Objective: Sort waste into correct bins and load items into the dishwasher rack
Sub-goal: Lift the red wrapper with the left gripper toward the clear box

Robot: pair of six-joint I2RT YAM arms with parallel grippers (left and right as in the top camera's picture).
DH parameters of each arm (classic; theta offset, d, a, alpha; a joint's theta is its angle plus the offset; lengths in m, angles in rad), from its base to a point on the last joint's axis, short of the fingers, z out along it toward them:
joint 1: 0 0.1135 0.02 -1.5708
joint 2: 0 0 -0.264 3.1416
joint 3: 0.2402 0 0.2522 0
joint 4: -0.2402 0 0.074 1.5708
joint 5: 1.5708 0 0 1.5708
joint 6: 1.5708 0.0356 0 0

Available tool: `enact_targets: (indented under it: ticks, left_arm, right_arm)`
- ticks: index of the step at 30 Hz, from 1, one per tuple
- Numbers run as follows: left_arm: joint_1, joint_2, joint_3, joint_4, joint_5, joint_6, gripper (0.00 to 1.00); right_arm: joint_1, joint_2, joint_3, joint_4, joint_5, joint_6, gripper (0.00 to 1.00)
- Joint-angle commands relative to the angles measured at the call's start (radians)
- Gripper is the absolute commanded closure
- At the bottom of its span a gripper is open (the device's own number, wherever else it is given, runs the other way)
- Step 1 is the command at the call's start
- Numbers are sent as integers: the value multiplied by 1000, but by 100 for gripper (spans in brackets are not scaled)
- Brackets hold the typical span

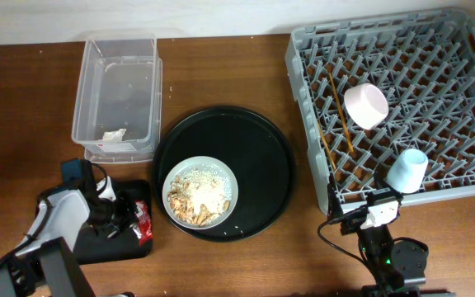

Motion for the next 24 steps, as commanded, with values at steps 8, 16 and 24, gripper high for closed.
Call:
enact_targets:
  ticks: [8, 16, 24]
  left_arm:
    - [-6, -177, 154, -85, 61, -3, 100]
    - [-6, -185, 526, -171, 60, -48, 100]
    - [-57, -18, 543, 232, 56, -121, 100]
  right_arm:
    - [-7, -8, -7, -3, -8, 8, 2]
    - [-7, -8, -7, -2, -8, 7, 2]
    - [-7, -8, -7, -2, -8, 8, 2]
